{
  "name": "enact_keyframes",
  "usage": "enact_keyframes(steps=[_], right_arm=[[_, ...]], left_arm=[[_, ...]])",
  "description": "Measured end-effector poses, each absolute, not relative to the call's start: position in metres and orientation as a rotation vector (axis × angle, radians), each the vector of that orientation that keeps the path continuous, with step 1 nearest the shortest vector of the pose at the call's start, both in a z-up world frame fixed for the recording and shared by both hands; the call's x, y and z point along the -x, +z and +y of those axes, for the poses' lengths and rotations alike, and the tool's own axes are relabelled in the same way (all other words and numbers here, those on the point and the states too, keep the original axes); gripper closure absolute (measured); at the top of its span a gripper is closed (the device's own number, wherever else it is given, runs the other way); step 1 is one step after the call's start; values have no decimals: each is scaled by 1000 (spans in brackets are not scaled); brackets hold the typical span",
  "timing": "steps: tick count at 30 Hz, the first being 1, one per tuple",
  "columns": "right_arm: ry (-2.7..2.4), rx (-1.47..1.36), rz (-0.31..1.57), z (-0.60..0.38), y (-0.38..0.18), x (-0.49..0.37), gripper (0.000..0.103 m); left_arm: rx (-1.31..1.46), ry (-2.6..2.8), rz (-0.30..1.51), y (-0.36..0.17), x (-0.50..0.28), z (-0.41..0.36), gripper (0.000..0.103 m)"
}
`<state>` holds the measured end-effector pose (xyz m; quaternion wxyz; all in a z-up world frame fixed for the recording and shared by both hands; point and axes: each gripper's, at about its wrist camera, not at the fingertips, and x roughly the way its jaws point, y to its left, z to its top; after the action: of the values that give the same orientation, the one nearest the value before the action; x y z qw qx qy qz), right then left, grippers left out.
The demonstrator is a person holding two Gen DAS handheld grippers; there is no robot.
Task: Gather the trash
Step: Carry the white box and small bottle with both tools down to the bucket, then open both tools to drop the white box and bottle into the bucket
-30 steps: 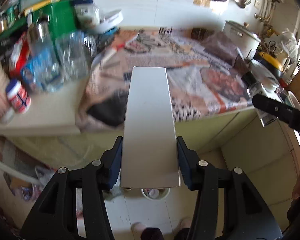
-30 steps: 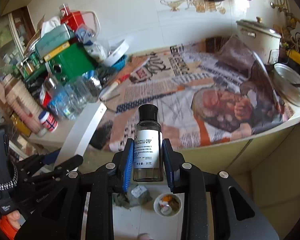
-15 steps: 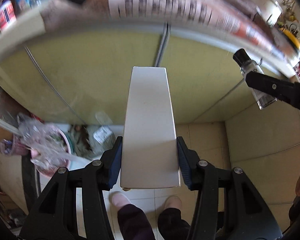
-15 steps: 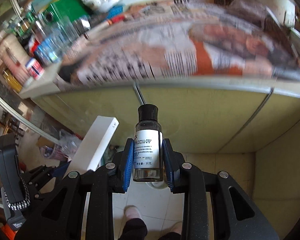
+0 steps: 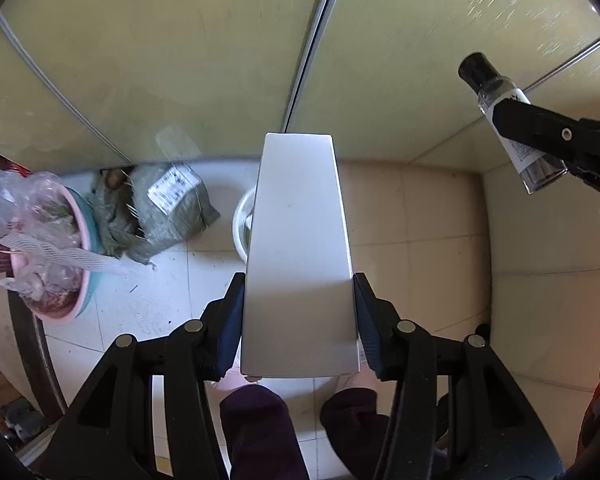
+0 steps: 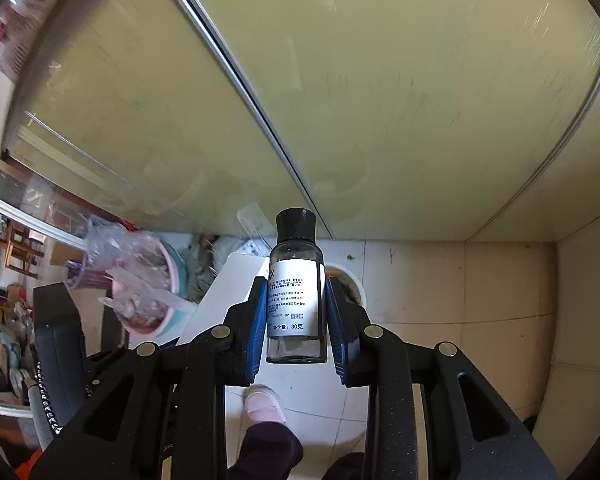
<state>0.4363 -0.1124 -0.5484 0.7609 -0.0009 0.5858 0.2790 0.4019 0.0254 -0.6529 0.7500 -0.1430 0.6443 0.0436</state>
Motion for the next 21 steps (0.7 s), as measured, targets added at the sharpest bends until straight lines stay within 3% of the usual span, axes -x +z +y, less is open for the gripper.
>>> enact_keyframes(steps=[5, 10, 12, 14, 21], right_arm=[[616, 12, 1316, -97, -594, -435, 77], [632, 33, 1283, -82, -608, -433, 77], [597, 67, 1294, -83, -614, -436, 68], [588, 68, 1326, -87, -617, -438, 63], [563, 62, 1343, -110, -593, -443, 63]], left_arm=[[325, 84, 1429, -699, -410, 30, 53], [324, 68, 1372, -708, -416, 31, 51], [331, 88, 1384, -713, -417, 34, 44], [349, 112, 1385, -713, -415, 40, 44], [322, 133, 1370, -674, -411, 41, 44]])
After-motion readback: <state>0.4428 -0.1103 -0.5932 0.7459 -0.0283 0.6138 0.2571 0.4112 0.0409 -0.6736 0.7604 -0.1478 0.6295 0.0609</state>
